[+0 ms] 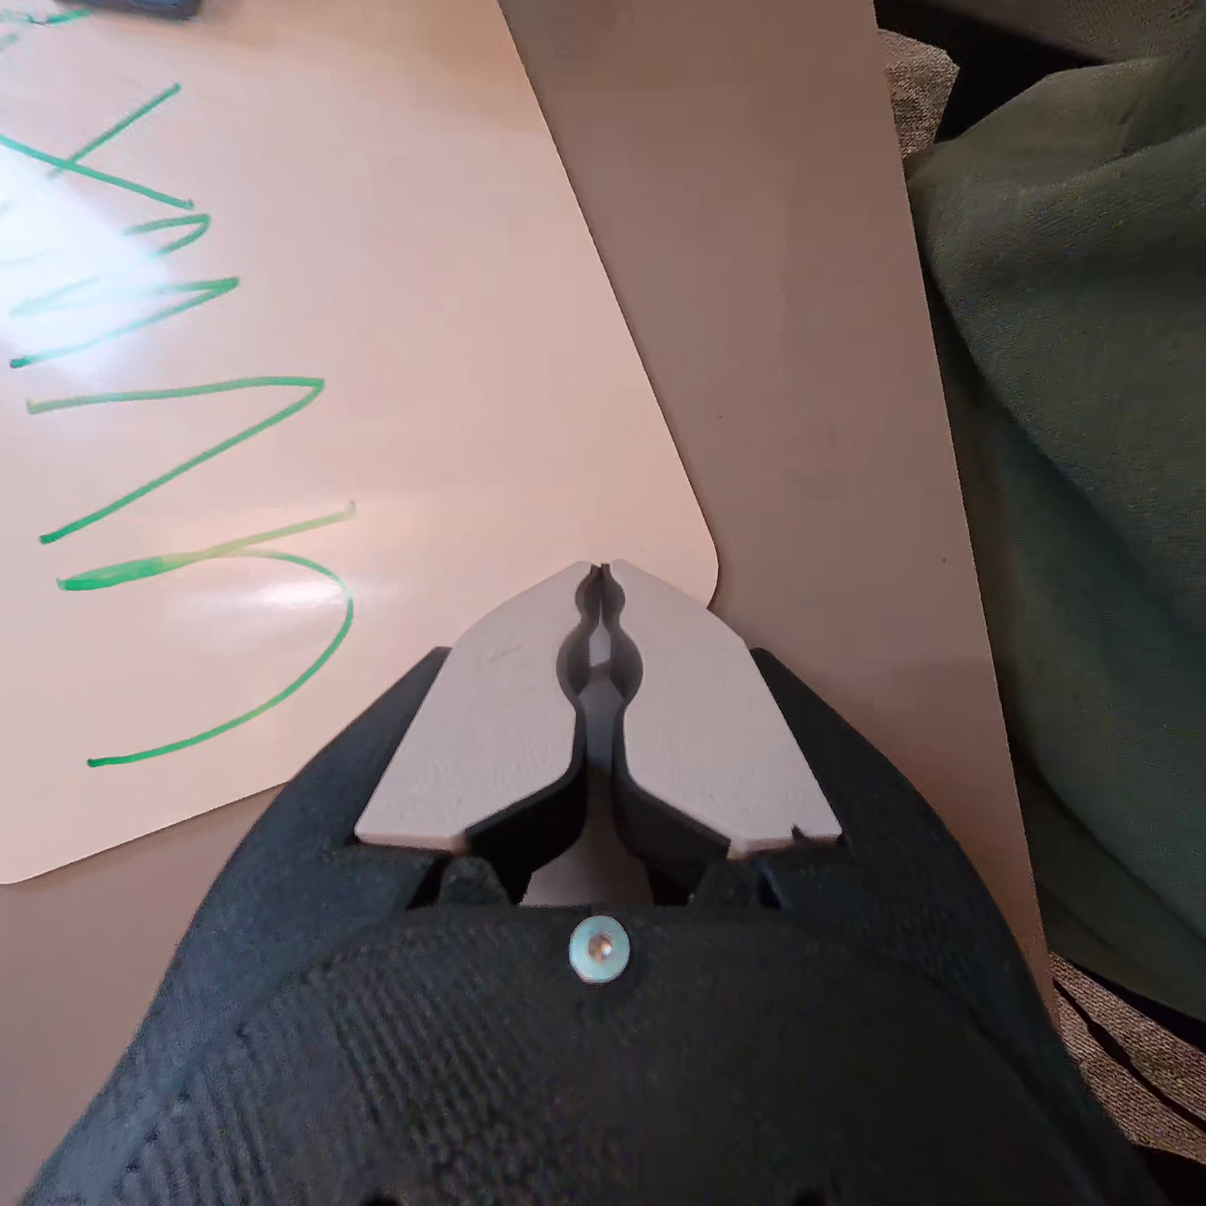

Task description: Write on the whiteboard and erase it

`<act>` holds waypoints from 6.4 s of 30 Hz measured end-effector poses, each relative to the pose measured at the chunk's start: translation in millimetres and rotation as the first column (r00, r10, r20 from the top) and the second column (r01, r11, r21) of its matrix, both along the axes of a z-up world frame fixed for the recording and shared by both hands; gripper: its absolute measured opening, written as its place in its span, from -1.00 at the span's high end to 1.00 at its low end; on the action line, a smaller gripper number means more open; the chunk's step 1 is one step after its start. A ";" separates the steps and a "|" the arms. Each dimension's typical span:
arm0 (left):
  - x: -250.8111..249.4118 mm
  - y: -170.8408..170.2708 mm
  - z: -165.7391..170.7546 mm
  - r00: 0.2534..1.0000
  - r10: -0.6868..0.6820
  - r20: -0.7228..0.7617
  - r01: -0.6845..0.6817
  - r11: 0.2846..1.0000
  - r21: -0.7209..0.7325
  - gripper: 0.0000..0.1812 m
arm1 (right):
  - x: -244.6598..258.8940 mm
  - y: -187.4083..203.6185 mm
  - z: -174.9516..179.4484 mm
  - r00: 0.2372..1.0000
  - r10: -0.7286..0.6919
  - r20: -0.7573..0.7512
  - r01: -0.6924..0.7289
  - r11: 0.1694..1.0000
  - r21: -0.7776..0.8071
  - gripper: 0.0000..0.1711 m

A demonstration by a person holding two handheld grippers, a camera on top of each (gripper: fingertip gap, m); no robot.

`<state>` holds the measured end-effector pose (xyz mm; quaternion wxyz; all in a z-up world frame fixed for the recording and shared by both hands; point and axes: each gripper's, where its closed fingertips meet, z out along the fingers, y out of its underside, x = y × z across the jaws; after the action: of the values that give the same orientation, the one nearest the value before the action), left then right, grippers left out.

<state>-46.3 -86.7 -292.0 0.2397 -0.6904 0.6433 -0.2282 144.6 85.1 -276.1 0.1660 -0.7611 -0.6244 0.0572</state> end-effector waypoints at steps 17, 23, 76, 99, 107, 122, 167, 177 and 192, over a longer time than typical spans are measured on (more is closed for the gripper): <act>1.0 1.9 0.1 1.000 0.028 -0.010 -0.028 1.000 0.005 1.00 | -11.6 16.4 -0.5 0.980 -0.160 -0.115 0.160 0.987 -0.007 0.45; 1.5 1.7 0.3 1.000 0.024 0.003 -0.024 1.000 0.004 1.00 | -17.9 -12.8 -0.2 0.996 -0.043 -0.073 0.041 0.999 -0.032 0.45; 4.1 -5.4 0.6 1.000 -0.014 0.001 0.014 1.000 0.018 1.00 | -118.2 -35.6 -1.8 0.966 0.254 -0.040 -0.256 0.966 -0.036 0.46; 4.9 -7.8 -0.5 1.000 -0.026 -0.016 0.027 0.999 0.040 1.00 | -161.1 -50.3 -2.1 0.953 0.300 -0.048 -0.302 0.953 -0.036 0.45; 5.7 -7.5 -1.0 1.000 -0.025 0.008 0.025 1.000 0.000 1.00 | -159.1 -5.4 -2.5 0.978 0.194 -0.082 -0.198 0.979 -0.052 0.45; -8.2 9.3 -0.7 0.999 0.041 -0.012 -0.041 0.999 -0.026 0.99 | -227.9 -39.6 -2.6 0.929 0.354 -0.109 -0.355 0.935 0.012 0.45; -2.2 1.0 0.4 1.000 0.016 -0.011 -0.015 0.999 0.035 0.99 | -275.4 -15.1 -2.9 0.900 0.391 -0.191 -0.401 0.916 -0.016 0.46; -0.8 -0.5 0.3 1.000 0.016 -0.005 -0.016 1.000 0.022 1.00 | -270.7 8.8 -2.6 0.936 0.284 -0.209 -0.292 0.956 -0.008 0.46; 1.0 -2.1 0.2 1.000 0.009 -0.006 -0.009 1.000 0.001 1.00 | -217.7 -76.0 -2.3 0.916 0.370 -0.156 -0.376 0.926 -0.009 0.46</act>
<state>-45.3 -88.7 -291.9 0.2393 -0.6939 0.6409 -0.2246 -73.1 9.1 -278.5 0.1840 -0.6245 -0.7425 0.1575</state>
